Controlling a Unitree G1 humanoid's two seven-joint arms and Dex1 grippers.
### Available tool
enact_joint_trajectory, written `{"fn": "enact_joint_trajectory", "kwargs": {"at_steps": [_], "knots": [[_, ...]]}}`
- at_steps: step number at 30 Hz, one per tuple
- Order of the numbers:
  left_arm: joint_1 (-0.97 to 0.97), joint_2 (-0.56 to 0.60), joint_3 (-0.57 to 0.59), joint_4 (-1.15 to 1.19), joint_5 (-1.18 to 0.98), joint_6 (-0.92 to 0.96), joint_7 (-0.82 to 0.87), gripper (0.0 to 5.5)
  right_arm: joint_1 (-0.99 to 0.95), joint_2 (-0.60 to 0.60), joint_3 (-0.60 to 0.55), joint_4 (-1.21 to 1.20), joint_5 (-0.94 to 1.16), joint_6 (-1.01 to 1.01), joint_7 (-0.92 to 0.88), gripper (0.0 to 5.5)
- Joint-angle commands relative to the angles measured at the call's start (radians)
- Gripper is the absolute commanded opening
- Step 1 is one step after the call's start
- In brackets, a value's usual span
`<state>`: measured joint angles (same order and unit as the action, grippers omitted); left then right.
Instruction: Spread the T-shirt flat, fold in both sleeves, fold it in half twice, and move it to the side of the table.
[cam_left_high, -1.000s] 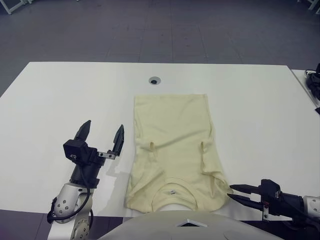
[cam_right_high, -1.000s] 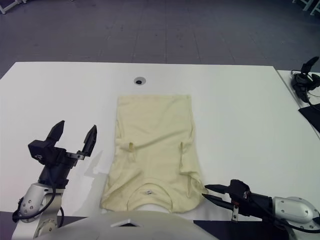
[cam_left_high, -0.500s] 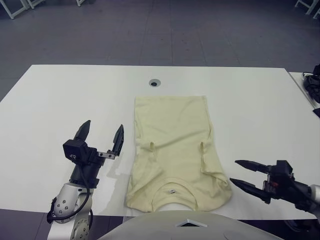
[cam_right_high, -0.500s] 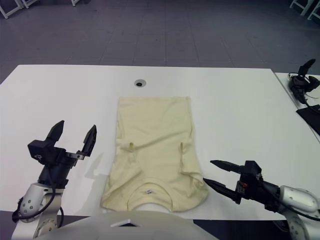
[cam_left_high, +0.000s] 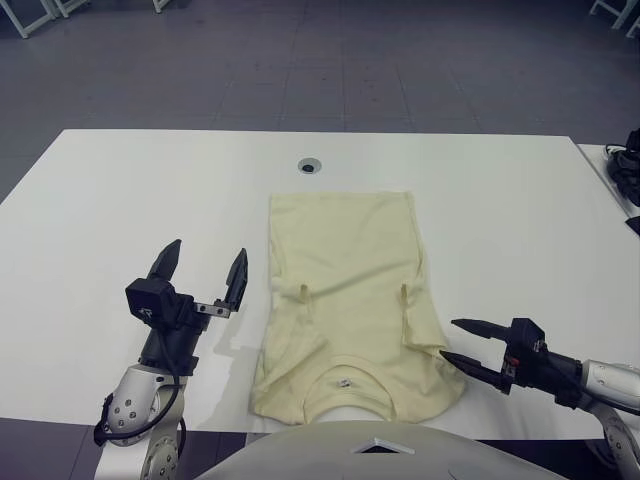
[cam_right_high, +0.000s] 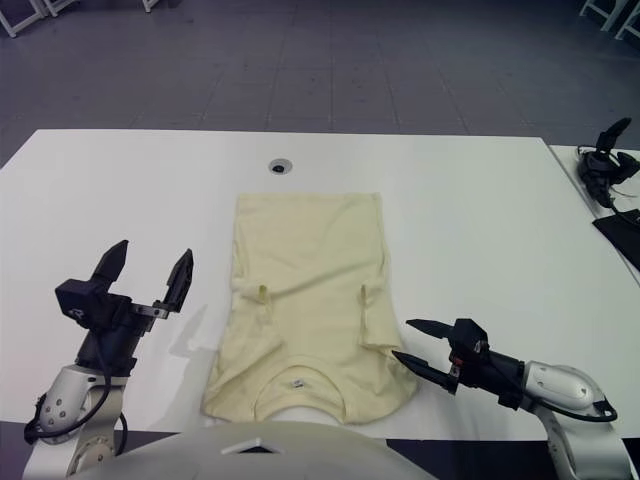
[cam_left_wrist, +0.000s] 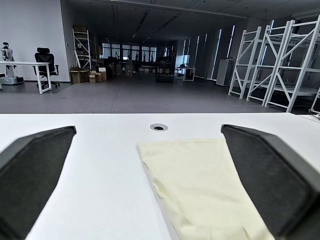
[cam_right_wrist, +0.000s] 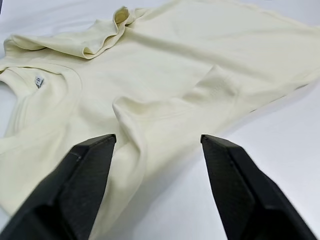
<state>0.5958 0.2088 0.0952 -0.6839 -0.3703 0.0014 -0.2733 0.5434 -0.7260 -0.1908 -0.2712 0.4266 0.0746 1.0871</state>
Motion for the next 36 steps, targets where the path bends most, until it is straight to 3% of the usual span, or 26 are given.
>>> {"fn": "enact_joint_trajectory", "kwargs": {"at_steps": [1, 16, 36], "knots": [[0.003, 0.0, -0.001, -0.005, 0.016, 0.002, -0.001, 5.4, -0.006, -0.001, 0.007, -0.036, -0.006, 0.017, -0.019, 2.31], [0.002, -0.007, -0.001, -0.005, 0.015, 0.002, 0.001, 5.4, 0.042, -0.041, 0.036, -0.06, -0.085, -0.002, -0.018, 0.03], [0.001, -0.012, -0.005, -0.001, 0.008, 0.001, -0.001, 5.4, 0.044, -0.035, 0.04, -0.138, -0.008, 0.014, -0.01, 0.03]]}}
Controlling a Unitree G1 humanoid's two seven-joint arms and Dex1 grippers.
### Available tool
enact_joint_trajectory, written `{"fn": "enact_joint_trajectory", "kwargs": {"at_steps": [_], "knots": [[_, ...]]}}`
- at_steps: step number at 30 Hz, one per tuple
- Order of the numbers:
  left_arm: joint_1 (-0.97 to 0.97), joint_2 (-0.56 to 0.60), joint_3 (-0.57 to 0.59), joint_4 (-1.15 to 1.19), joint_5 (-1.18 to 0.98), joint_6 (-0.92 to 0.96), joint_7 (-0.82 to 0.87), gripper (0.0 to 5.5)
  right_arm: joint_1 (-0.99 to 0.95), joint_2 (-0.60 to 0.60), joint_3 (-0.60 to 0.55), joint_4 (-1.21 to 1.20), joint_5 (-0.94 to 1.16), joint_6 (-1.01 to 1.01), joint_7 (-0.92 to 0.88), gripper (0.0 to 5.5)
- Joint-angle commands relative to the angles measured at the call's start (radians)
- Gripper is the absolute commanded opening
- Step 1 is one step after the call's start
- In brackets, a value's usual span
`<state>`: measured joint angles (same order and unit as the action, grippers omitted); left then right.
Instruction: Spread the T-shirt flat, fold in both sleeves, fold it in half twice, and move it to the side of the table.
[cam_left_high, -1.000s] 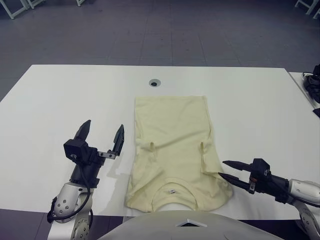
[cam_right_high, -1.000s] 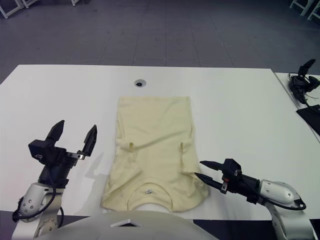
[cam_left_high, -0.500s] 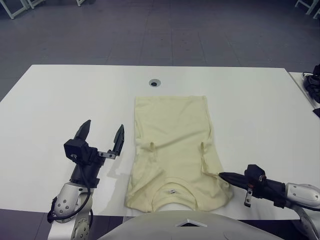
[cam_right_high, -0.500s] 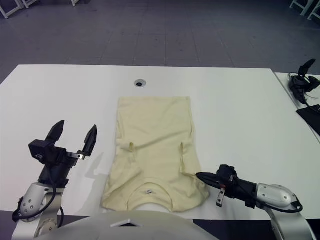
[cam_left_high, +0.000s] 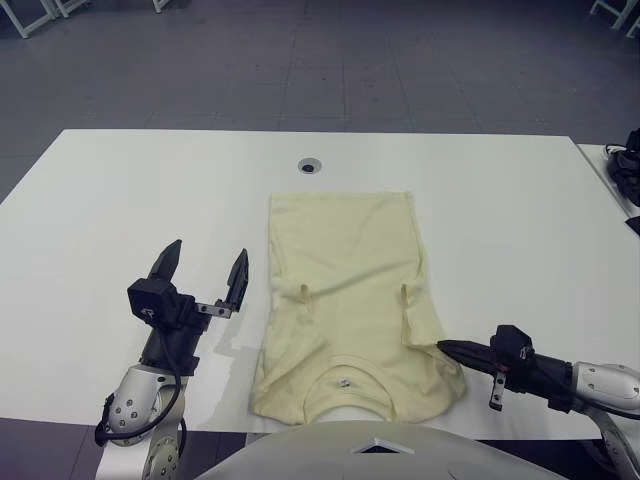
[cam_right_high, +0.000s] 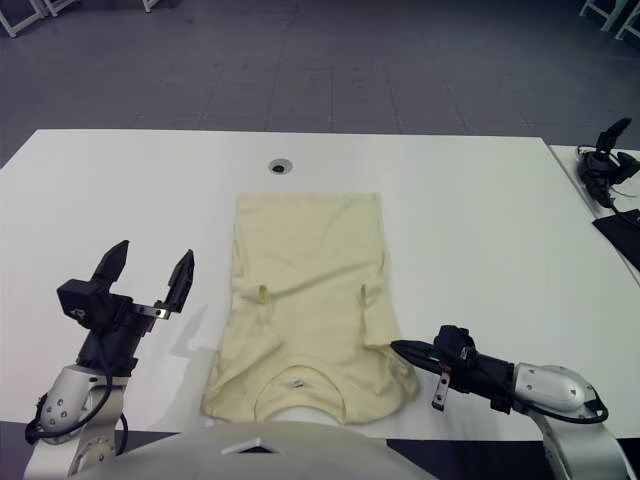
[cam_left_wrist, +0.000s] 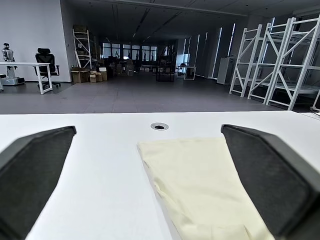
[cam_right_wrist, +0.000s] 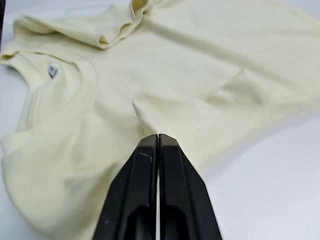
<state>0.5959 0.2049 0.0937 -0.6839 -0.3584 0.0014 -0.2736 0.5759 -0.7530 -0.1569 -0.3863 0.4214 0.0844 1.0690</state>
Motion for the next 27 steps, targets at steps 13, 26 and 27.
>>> {"fn": "enact_joint_trajectory", "kwargs": {"at_steps": [13, 26, 27], "knots": [[-0.001, -0.009, -0.015, 0.002, 0.002, 0.0, -0.003, 5.4, 0.04, -0.029, 0.067, -0.03, -0.148, -0.071, -0.003, 0.03], [0.005, -0.011, -0.024, 0.005, 0.009, -0.003, -0.004, 5.4, 0.047, -0.02, 0.089, -0.075, -0.065, -0.032, 0.003, 0.73], [0.005, -0.011, -0.024, 0.005, 0.01, -0.003, -0.004, 5.4, 0.052, -0.025, 0.086, -0.084, -0.048, -0.027, 0.014, 0.87]]}}
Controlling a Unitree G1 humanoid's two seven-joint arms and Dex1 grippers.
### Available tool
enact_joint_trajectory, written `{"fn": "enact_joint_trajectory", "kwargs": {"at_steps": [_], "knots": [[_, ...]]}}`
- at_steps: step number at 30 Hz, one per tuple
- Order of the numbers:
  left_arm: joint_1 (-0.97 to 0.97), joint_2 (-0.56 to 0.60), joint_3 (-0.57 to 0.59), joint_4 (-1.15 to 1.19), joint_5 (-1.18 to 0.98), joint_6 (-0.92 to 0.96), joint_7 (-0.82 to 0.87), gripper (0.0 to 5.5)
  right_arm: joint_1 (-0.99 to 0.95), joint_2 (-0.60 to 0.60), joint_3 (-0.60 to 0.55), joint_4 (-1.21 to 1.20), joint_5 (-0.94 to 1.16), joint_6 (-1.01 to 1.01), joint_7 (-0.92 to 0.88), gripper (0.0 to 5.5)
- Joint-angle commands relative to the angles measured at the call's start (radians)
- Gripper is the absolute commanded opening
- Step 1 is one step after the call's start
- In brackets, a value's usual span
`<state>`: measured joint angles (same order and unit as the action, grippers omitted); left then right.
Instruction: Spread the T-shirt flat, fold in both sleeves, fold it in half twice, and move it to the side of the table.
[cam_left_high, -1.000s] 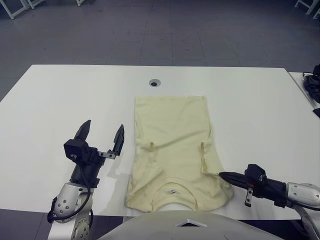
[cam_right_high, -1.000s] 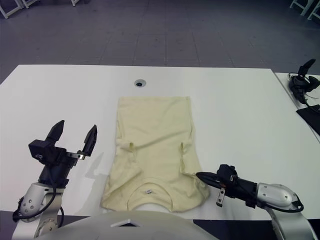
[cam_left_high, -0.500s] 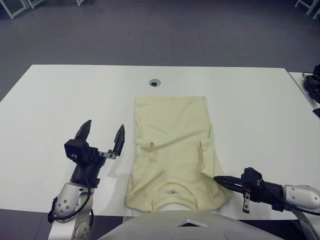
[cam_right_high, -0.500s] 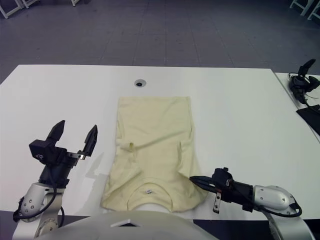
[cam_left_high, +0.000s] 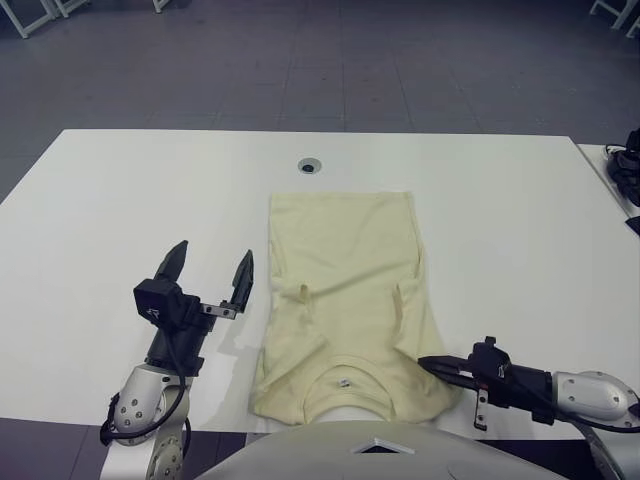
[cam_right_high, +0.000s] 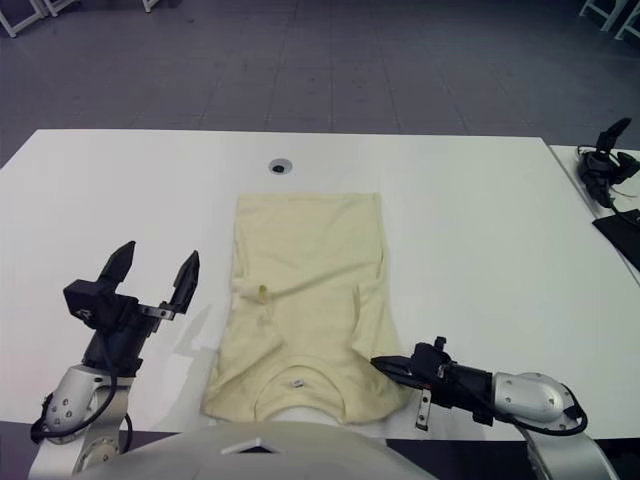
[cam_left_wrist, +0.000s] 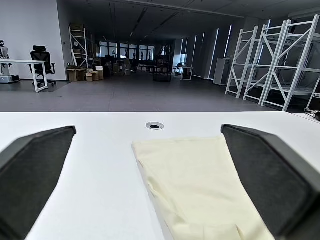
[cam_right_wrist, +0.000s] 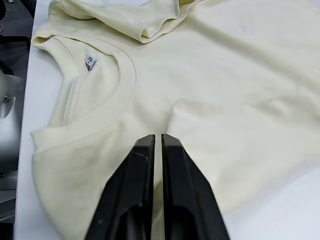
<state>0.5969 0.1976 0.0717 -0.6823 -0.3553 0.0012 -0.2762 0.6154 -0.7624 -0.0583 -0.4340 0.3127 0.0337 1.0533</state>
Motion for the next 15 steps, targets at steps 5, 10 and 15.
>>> {"fn": "enact_joint_trajectory", "kwargs": {"at_steps": [5, 10, 15], "knots": [[0.002, 0.002, -0.002, 0.004, 0.011, -0.004, -0.006, 5.4, 0.016, -0.007, -0.05, -0.076, 0.175, 0.058, 0.047, 1.68], [-0.021, 0.052, 0.043, -0.014, 0.043, -0.016, -0.026, 5.4, -0.054, 0.04, -0.144, -0.083, 0.251, 0.041, -0.02, 2.42], [-0.09, 0.261, 0.218, 0.041, 0.319, -0.151, -0.075, 5.4, -0.28, 0.144, -0.298, 0.092, 0.219, -0.093, -0.207, 3.25]]}}
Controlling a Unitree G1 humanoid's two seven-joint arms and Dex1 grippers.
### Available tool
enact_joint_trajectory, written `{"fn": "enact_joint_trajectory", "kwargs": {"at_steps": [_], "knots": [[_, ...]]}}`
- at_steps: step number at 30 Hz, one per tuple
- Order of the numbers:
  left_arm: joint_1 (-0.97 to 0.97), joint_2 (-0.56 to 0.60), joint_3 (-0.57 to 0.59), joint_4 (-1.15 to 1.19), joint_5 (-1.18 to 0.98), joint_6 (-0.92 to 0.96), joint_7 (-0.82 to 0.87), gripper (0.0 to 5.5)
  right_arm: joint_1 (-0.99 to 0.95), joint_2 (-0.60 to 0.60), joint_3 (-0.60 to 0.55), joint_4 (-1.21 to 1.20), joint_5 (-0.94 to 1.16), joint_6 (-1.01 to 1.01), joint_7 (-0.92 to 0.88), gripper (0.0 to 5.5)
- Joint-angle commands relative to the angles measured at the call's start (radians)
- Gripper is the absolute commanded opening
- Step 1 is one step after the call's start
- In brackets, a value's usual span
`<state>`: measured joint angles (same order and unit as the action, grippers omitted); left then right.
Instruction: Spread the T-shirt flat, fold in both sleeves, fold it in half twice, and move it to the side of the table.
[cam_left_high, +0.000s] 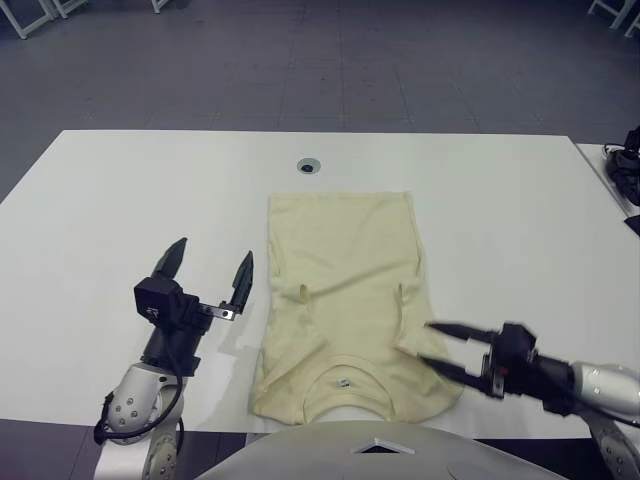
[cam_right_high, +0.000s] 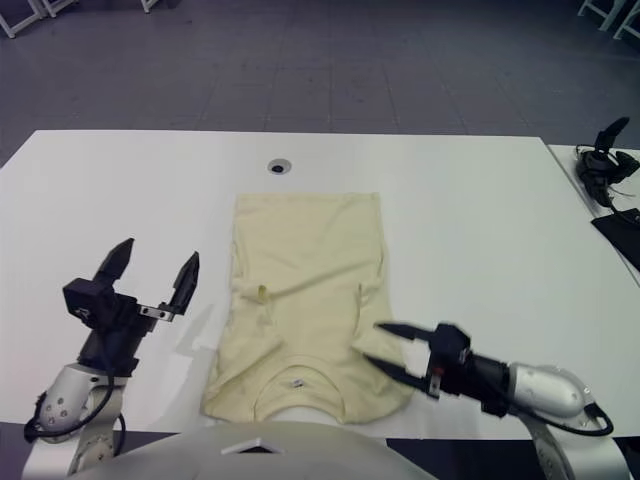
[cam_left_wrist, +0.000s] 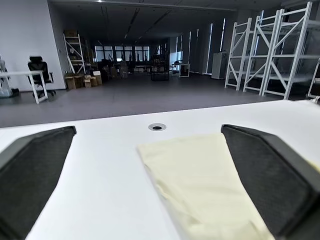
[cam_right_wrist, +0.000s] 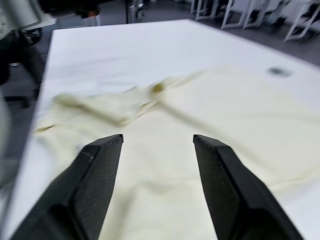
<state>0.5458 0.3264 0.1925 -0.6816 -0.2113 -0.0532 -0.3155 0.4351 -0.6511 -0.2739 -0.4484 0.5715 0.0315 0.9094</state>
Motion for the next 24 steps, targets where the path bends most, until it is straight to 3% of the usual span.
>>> {"fn": "enact_joint_trajectory", "kwargs": {"at_steps": [1, 3, 7, 13, 24], "knots": [[-0.042, 0.177, 0.125, 0.065, 0.22, -0.143, -0.058, 5.4, -0.113, 0.02, -0.093, 0.154, -0.081, -0.13, -0.06, 3.43], [-0.035, 0.268, 0.156, 0.128, 0.3, -0.26, -0.11, 5.4, -0.133, -0.009, -0.097, 0.26, -0.193, -0.28, -0.032, 3.73], [0.041, 0.399, 0.165, 0.23, 0.479, -0.524, -0.166, 5.4, -0.147, -0.093, -0.065, 0.494, -0.565, -0.81, -0.047, 4.4], [0.107, 0.494, 0.095, 0.343, 0.628, -0.761, -0.192, 5.4, -0.158, -0.185, -0.095, 0.716, -0.779, -1.32, -0.092, 5.33], [0.232, 0.536, 0.039, 0.43, 0.702, -0.95, -0.19, 5.4, -0.182, -0.27, 0.025, 0.85, -0.928, -1.572, -0.194, 5.37]]}}
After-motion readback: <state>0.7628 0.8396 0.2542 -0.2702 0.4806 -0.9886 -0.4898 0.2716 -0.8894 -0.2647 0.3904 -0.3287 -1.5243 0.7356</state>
